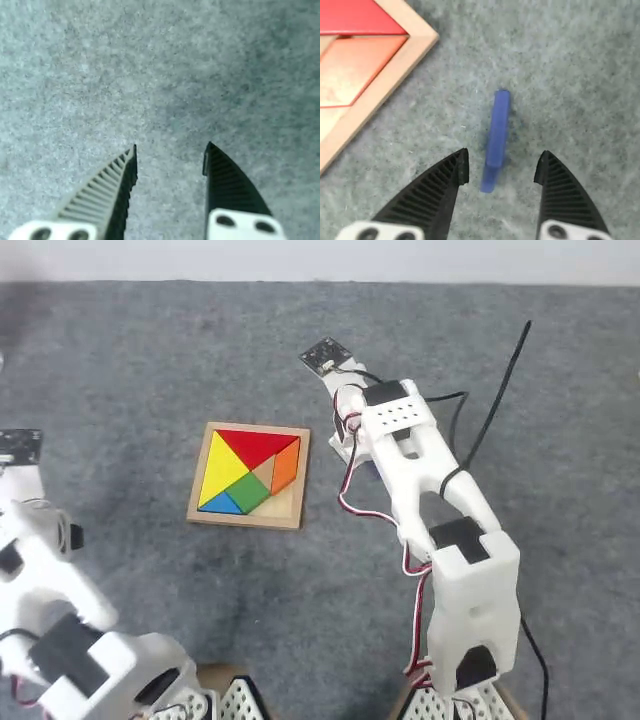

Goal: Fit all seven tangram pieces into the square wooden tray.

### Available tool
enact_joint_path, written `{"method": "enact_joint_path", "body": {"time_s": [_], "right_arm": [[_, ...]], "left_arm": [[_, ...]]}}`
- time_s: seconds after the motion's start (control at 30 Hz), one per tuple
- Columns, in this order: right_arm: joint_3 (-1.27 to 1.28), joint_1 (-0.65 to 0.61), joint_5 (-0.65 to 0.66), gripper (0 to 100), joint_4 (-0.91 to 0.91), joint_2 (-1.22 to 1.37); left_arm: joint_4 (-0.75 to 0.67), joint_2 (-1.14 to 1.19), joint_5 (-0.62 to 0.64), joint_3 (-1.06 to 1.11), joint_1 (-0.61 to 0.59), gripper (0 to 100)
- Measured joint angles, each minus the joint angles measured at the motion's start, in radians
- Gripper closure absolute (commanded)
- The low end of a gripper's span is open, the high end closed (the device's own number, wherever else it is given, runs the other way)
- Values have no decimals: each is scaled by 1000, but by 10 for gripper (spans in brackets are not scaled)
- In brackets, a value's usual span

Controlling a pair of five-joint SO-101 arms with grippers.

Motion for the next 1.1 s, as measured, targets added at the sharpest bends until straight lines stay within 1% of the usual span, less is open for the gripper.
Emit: {"method": "enact_joint_path", "body": {"time_s": [0.1, 0.3, 0.43, 0.67, 0.77, 0.87, 0.93, 1.0, 1.1], "right_arm": [[-2, 5, 0, 889, 0, 18], [-2, 5, 0, 992, -5, 37], [-12, 5, -75, 991, -6, 37], [-78, 5, -342, 992, 35, 38], [-78, 5, -496, 992, 91, 35], [-78, -8, -663, 992, 170, -23], [-78, -55, -766, 989, 210, -94], [-78, -132, -876, 985, 227, -163], [-80, -245, -1019, 935, 203, -193]], "left_arm": [[0, 0, 0, 0, 0, 789], [0, 0, 0, 0, 0, 789], [0, 0, 0, 0, 0, 789], [0, 0, 0, 0, 0, 789], [0, 0, 0, 0, 0, 789], [0, 0, 0, 0, 0, 789], [0, 0, 0, 0, 0, 789], [0, 0, 0, 0, 0, 789], [0, 0, 0, 12, 0, 789]]}}
